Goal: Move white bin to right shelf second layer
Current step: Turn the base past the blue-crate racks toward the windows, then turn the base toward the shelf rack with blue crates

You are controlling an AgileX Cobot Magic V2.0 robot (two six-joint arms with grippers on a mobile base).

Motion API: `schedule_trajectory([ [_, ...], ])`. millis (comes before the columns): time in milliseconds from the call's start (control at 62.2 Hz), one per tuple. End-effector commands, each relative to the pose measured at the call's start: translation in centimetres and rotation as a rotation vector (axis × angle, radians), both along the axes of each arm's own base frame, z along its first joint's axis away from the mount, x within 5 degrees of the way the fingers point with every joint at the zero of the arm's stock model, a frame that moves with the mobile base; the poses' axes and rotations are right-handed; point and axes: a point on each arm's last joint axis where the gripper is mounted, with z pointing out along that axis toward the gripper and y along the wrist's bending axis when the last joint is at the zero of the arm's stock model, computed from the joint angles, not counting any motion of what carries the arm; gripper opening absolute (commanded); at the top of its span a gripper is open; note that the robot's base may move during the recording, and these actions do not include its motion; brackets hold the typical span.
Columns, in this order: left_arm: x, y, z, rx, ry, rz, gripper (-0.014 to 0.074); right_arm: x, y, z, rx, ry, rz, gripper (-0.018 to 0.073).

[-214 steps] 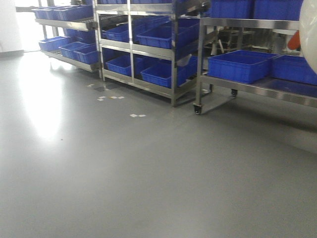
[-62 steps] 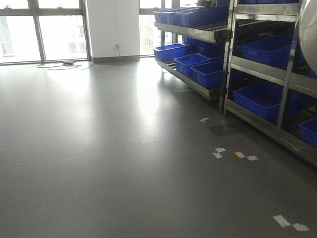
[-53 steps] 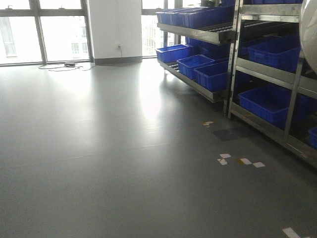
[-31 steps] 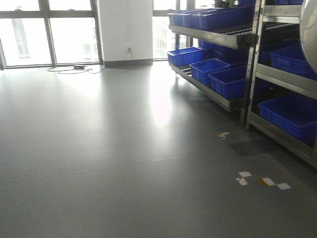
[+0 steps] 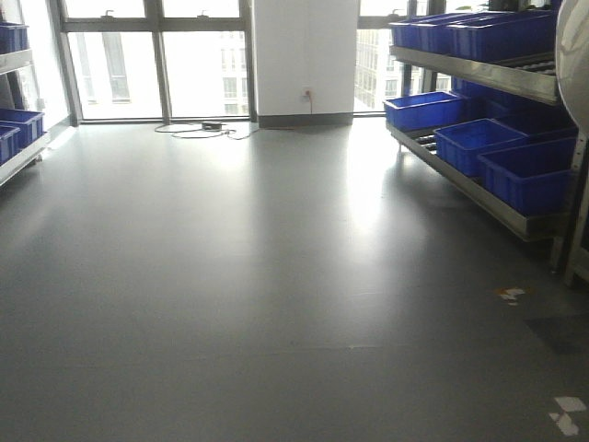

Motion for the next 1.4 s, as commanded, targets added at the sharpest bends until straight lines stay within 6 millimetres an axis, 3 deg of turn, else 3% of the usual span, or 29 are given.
schedule_trajectory([
  [0, 0.03, 0.00, -0.39, -0.019, -0.060, -0.002, 0.0085, 0.23, 0.01, 1.82, 0.011, -0.122, -0.001, 0.0057],
  [1383, 0.03, 0.00, -0.39, -0.019, -0.060, -0.002, 0.0085, 0.23, 0.01, 1.82, 0.011, -0.122, -0.001, 0.0057],
])
